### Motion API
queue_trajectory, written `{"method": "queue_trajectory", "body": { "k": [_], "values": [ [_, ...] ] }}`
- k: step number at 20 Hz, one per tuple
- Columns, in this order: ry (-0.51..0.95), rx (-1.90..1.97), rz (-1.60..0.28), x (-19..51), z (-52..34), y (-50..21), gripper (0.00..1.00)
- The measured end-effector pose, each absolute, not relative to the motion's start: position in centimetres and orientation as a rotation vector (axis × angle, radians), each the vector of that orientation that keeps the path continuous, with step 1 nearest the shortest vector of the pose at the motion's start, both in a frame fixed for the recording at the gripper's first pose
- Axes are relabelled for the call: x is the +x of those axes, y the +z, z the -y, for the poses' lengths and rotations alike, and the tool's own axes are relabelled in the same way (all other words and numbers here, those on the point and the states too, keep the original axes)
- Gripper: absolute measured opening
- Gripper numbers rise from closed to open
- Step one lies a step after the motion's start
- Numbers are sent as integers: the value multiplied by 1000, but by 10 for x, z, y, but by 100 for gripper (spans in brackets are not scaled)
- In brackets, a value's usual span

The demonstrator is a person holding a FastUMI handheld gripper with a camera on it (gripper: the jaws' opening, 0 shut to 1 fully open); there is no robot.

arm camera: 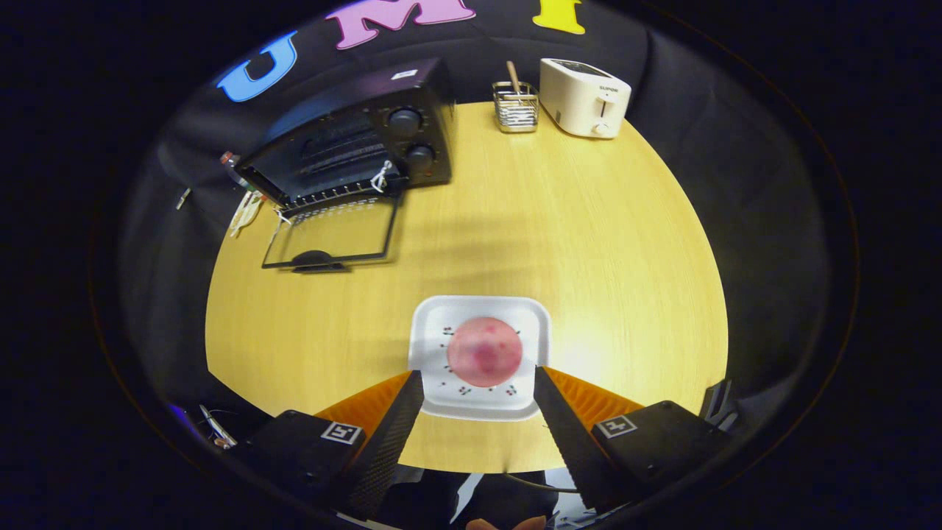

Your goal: Open the toaster oven, put the food inside, and close the toaster oven door.

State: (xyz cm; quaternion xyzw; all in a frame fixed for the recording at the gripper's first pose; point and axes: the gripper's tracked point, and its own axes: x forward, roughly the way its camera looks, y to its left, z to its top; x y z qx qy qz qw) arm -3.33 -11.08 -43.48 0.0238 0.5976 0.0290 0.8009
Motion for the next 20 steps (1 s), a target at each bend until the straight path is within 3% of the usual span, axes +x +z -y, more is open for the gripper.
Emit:
{"method": "queue_trajectory", "body": {
  "k": [8, 10, 12, 13, 14, 16, 20],
  "values": [
    [66, 149, -1400, -33, 144, -498, 99],
    [67, 128, -1417, -31, 149, -512, 95],
    [73, 111, -1435, -28, 152, -524, 81],
    [68, 100, -1452, -30, 154, -527, 59],
    [57, 103, -1435, -23, 158, -524, 47],
    [112, 133, -1438, -24, 154, -529, 11],
    [219, 186, -1440, -23, 154, -531, 5]
  ]
}}
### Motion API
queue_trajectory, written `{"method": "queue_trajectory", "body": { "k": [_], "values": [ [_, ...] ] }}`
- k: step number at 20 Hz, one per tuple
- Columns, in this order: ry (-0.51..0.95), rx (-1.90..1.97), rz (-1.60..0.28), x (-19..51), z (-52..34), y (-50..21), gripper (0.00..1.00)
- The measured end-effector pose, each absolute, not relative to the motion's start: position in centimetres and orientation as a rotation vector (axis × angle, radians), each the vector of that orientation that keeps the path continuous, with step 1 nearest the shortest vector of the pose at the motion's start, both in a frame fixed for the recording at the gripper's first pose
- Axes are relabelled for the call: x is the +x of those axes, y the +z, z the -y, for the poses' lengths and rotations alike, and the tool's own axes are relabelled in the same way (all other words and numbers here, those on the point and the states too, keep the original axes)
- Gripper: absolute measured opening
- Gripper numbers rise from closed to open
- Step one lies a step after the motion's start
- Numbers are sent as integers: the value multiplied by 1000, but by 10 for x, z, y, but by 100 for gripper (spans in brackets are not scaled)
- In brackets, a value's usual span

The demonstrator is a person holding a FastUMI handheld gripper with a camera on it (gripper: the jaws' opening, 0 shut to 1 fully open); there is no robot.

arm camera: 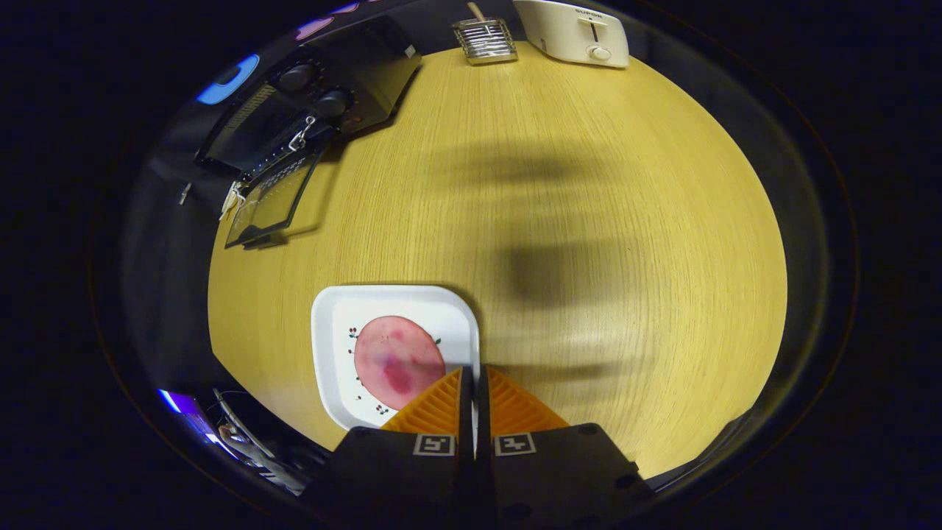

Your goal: Open the toaster oven, put the food inside, and close the toaster oven door.

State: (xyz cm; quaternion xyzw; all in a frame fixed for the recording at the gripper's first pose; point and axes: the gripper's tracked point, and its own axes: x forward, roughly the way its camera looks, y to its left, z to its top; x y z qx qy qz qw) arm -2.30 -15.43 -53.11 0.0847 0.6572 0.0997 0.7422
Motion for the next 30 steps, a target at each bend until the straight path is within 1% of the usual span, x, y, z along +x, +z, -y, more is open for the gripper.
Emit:
{"method": "queue_trajectory", "body": {
  "k": [2, 7, 12, 17, 20, 23, 30],
  "values": [
    [210, 261, -1429, -29, 158, -524, 5],
    [155, 656, -1413, -33, 149, -507, 5],
    [133, 798, -1375, -37, 143, -490, 5],
    [103, 976, -1273, -31, 99, -443, 5],
    [62, 1054, -1212, -22, 65, -427, 5],
    [5, 1142, -1155, -5, 29, -422, 5],
    [-194, 1268, -988, 56, -32, -422, 5]
  ]
}}
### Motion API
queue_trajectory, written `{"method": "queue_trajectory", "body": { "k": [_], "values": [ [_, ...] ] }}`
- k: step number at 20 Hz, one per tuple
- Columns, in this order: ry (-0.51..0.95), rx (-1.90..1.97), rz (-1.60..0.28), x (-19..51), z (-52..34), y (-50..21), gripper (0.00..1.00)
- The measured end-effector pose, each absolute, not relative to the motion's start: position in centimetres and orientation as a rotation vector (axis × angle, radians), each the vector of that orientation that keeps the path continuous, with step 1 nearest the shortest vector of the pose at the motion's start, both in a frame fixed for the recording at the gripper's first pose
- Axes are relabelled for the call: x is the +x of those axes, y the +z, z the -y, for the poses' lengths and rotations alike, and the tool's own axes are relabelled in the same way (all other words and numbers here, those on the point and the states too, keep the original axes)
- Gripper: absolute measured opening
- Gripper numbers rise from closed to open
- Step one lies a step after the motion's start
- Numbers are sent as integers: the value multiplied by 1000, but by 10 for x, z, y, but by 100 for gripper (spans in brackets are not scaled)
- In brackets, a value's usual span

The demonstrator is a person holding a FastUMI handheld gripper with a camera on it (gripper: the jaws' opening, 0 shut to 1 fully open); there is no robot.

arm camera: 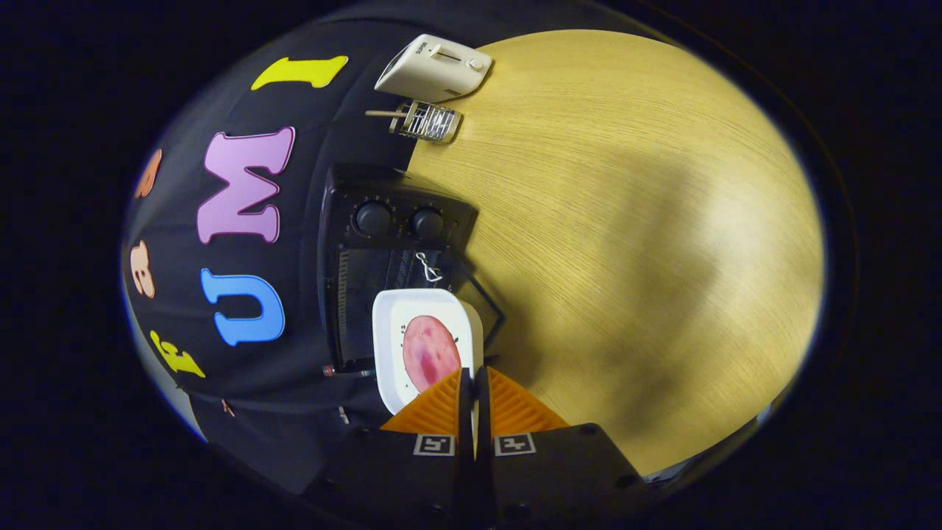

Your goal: Open the toaster oven, put the food inside, and close the toaster oven door.

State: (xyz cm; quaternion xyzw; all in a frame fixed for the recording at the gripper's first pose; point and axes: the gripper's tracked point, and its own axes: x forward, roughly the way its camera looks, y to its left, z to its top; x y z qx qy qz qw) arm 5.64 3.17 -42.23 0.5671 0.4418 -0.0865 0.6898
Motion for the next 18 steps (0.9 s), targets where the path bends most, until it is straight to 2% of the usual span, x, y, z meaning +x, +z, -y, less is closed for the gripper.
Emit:
{"method": "queue_trajectory", "body": {
  "k": [8, 18],
  "values": [
    [-443, 1359, -850, 117, -90, -434, 5],
    [-649, 1441, -761, 183, -131, -471, 5]
  ]
}}
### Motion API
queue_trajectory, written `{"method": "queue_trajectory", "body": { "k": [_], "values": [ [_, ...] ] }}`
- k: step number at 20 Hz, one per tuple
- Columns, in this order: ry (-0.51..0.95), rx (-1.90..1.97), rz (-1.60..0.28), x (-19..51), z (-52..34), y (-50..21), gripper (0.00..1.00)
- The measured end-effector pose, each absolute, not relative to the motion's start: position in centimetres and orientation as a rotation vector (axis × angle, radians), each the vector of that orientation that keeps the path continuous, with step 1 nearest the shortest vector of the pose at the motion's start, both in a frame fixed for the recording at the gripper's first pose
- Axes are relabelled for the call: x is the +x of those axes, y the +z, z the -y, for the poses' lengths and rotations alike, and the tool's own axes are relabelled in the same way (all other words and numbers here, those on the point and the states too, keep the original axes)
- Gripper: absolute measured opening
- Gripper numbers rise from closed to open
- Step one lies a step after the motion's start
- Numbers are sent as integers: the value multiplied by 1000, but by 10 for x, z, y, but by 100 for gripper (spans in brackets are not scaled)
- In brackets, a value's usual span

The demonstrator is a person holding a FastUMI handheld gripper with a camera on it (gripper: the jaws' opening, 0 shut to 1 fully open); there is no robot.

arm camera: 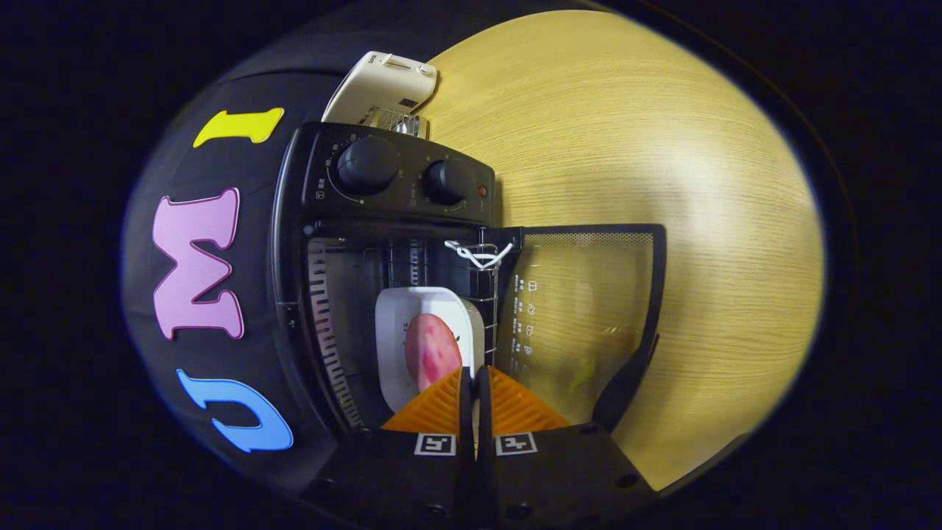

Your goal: Open the toaster oven, put the food inside, and close the toaster oven door.

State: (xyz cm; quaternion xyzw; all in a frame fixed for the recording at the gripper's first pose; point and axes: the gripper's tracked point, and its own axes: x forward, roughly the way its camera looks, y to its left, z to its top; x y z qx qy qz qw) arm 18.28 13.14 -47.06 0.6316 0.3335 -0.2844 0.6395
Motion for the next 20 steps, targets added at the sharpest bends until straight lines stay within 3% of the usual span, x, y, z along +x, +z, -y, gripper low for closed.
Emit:
{"method": "queue_trajectory", "body": {
  "k": [7, 12, 14, 15, 18, 19, 20],
  "values": [
    [-683, 1454, -715, 205, -139, -477, 5],
    [-664, 1513, -708, 202, -138, -474, 10],
    [-649, 1516, -721, 200, -144, -471, 30],
    [-643, 1502, -738, 197, -145, -472, 47],
    [-601, 1476, -793, 185, -161, -474, 73],
    [-586, 1467, -816, 180, -165, -473, 97],
    [-564, 1452, -826, 175, -168, -470, 99]
  ]
}}
